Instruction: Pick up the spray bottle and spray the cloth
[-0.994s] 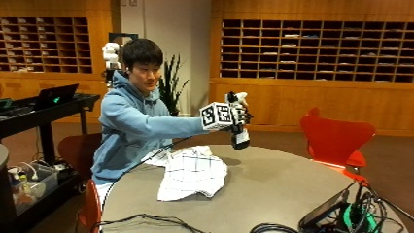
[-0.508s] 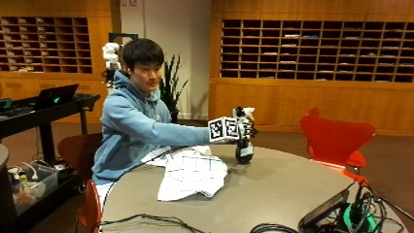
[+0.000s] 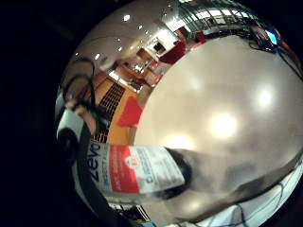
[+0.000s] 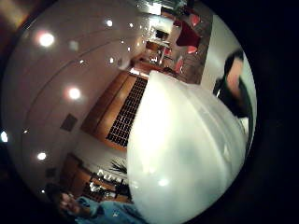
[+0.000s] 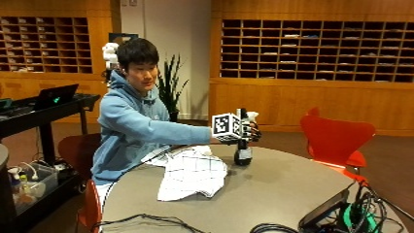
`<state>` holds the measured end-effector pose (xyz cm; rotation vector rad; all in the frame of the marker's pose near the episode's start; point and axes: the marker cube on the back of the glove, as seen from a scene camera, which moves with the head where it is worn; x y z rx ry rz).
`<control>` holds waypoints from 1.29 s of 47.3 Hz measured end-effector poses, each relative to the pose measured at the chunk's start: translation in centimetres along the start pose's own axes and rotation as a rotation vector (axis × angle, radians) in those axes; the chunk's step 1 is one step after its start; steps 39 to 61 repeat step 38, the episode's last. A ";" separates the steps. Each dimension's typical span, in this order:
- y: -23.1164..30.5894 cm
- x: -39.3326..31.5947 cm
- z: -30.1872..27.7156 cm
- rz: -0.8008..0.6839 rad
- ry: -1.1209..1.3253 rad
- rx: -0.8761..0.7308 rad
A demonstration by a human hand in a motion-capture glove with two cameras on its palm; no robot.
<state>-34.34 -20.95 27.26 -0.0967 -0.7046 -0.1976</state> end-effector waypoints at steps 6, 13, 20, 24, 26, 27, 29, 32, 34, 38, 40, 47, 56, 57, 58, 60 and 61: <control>1.2 0.2 -1.3 -0.016 0.043 -0.050; 2.9 0.5 -2.4 -0.005 0.016 -0.063; 3.7 0.9 -3.1 -0.009 0.015 -0.054; 3.8 0.6 -3.4 -0.014 0.010 -0.053; 3.9 0.4 -3.5 -0.019 0.014 -0.052; 3.9 0.3 -3.5 -0.022 0.016 -0.051; 3.9 0.2 -3.6 -0.027 0.017 -0.049; 4.0 -0.1 -3.8 -0.029 0.007 -0.046; 4.2 -0.2 -3.9 -0.031 -0.003 -0.048; 4.4 -0.4 -4.2 -0.039 -0.016 -0.045; 4.4 -0.4 -4.2 -0.039 -0.016 -0.045; 4.4 -0.4 -4.2 -0.039 -0.016 -0.045; 4.4 -0.4 -4.2 -0.039 -0.016 -0.045; 4.4 -0.4 -4.2 -0.039 -0.016 -0.045; 4.4 -0.4 -4.2 -0.039 -0.016 -0.045; 4.4 -0.4 -4.2 -0.039 -0.016 -0.045; 4.4 -0.4 -4.2 -0.039 -0.016 -0.045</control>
